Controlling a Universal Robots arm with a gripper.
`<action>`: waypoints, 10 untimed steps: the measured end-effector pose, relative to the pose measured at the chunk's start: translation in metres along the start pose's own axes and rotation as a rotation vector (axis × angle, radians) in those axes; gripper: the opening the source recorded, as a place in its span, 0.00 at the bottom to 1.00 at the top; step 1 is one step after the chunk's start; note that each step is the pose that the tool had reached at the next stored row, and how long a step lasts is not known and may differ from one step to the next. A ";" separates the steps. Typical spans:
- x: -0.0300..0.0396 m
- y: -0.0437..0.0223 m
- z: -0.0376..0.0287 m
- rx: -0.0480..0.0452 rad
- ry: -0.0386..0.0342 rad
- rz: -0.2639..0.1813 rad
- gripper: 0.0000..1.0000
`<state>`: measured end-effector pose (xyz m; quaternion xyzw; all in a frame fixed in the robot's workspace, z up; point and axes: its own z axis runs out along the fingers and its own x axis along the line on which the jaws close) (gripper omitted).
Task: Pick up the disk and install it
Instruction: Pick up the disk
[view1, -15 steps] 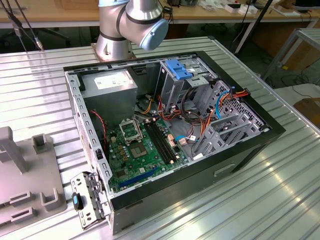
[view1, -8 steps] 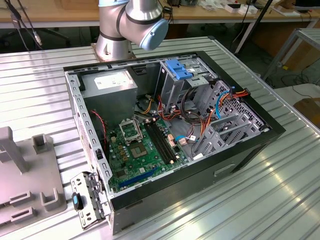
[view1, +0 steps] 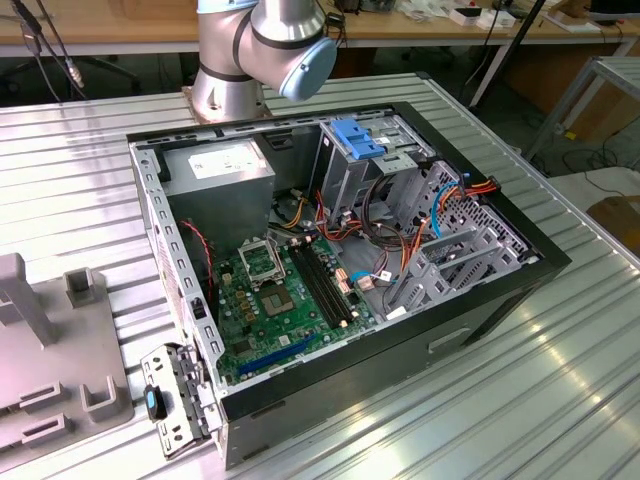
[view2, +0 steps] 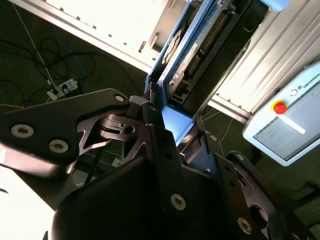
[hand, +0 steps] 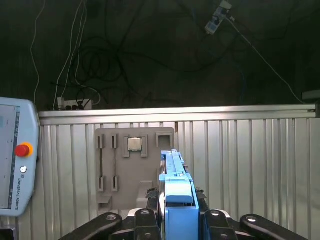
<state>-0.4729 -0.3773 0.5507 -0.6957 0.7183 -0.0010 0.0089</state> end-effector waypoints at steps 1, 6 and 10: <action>0.0000 -0.0010 0.0000 0.0000 0.0000 0.000 0.37; -0.0003 -0.0075 0.0001 -0.0001 0.0000 0.000 0.37; -0.0004 -0.0110 0.0001 -0.0001 0.0000 0.000 0.37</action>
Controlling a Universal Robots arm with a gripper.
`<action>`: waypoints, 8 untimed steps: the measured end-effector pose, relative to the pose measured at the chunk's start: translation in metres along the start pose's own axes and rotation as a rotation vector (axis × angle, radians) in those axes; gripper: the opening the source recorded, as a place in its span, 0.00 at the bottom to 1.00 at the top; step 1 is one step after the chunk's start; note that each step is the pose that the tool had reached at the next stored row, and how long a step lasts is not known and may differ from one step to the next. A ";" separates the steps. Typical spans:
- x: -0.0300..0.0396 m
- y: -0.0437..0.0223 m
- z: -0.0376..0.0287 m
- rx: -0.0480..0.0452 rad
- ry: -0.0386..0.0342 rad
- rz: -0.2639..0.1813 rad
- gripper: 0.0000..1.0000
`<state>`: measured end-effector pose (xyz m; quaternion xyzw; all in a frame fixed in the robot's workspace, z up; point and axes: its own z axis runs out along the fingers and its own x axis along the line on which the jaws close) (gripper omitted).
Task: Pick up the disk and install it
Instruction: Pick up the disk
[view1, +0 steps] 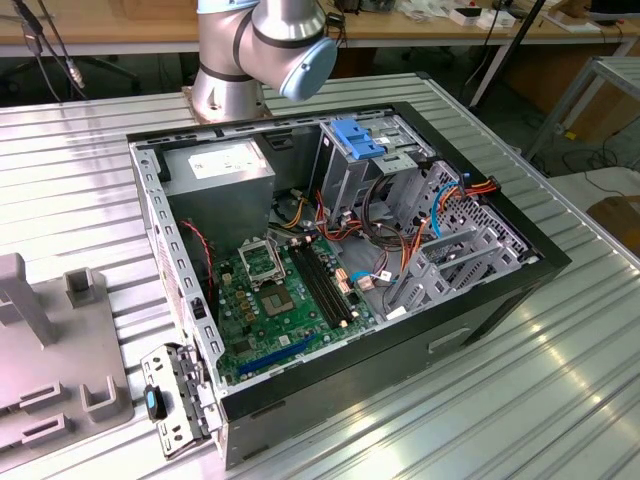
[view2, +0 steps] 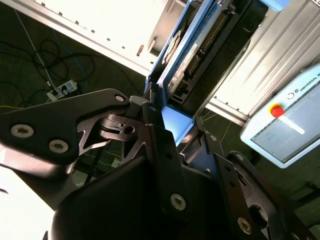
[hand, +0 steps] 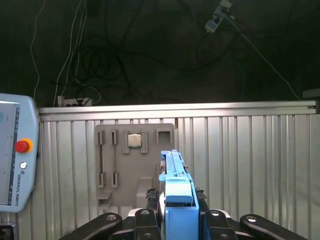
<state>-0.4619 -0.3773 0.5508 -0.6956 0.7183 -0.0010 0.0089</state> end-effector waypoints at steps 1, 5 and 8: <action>0.0000 -0.0011 0.0000 0.0000 0.0000 0.000 0.37; -0.0001 -0.0052 0.0001 0.0000 0.0000 0.000 0.37; -0.0002 -0.0082 0.0001 0.0000 0.0000 0.000 0.37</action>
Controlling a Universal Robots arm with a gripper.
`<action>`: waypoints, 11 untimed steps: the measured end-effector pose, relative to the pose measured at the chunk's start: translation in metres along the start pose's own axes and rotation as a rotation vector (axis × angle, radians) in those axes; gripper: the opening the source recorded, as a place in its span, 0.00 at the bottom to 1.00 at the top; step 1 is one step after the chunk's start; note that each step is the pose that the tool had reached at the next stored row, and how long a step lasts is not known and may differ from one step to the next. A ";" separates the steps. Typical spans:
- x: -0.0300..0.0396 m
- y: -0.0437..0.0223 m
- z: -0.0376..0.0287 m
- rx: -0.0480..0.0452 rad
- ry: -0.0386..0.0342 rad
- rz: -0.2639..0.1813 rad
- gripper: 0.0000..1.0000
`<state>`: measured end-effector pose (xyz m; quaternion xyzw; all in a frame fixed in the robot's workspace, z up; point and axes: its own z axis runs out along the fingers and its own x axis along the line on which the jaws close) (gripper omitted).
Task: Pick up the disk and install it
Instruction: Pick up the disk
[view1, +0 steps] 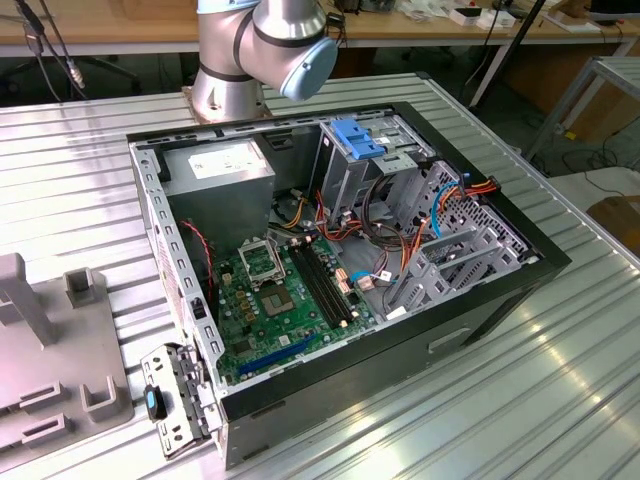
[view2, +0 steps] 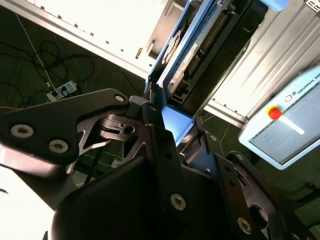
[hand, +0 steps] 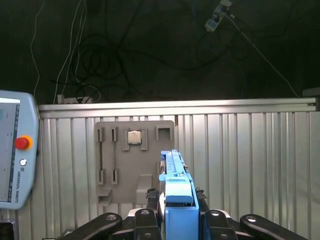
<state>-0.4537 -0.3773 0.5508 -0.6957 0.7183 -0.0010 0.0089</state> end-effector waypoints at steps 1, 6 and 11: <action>0.0000 -0.0008 0.0000 0.0000 0.0000 0.000 0.37; -0.0002 -0.0063 0.0001 0.0000 0.0000 0.000 0.37; -0.0004 -0.0112 0.0001 0.0000 0.0000 0.000 0.37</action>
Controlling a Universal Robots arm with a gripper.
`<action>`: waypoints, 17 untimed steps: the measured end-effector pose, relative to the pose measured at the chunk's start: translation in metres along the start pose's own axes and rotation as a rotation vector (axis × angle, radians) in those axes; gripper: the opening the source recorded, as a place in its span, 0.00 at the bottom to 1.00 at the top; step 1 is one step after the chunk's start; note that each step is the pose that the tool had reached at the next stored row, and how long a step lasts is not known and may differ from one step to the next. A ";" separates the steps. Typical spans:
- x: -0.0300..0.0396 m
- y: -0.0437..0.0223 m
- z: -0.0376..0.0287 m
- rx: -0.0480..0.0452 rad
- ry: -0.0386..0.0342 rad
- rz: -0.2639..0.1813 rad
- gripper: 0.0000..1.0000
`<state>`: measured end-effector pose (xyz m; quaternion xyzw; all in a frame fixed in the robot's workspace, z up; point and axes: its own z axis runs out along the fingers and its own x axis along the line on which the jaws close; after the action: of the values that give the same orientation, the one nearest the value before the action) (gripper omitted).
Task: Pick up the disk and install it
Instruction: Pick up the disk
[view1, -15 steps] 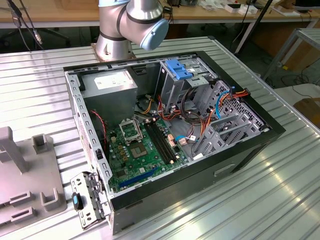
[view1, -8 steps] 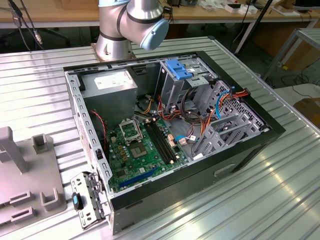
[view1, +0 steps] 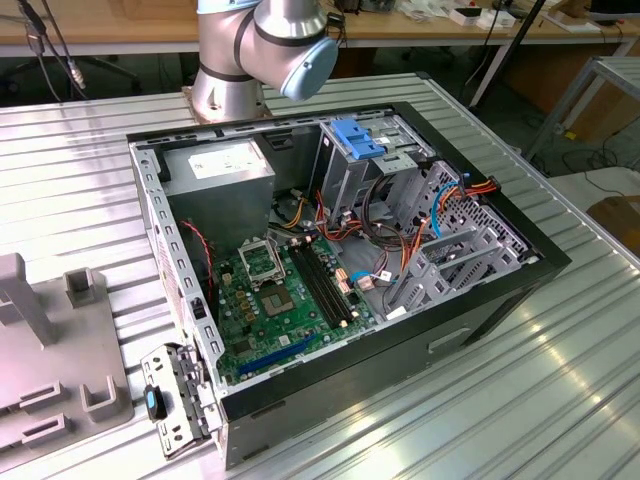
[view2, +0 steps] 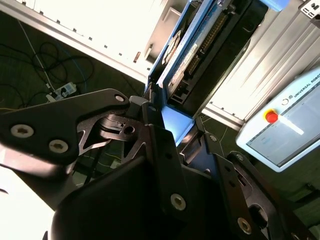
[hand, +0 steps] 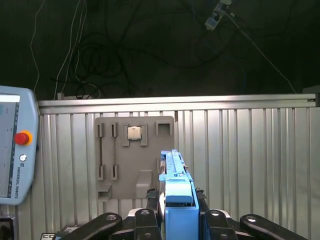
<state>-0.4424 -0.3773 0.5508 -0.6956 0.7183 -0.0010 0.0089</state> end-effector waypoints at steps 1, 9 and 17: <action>0.0000 -0.0014 0.0000 0.0000 0.0000 0.000 0.37; -0.0003 -0.0109 0.0002 0.0000 0.0000 0.000 0.37; -0.0008 -0.0234 0.0003 0.0000 0.0000 0.000 0.37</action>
<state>-0.4190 -0.3773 0.5508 -0.6957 0.7183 -0.0010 0.0089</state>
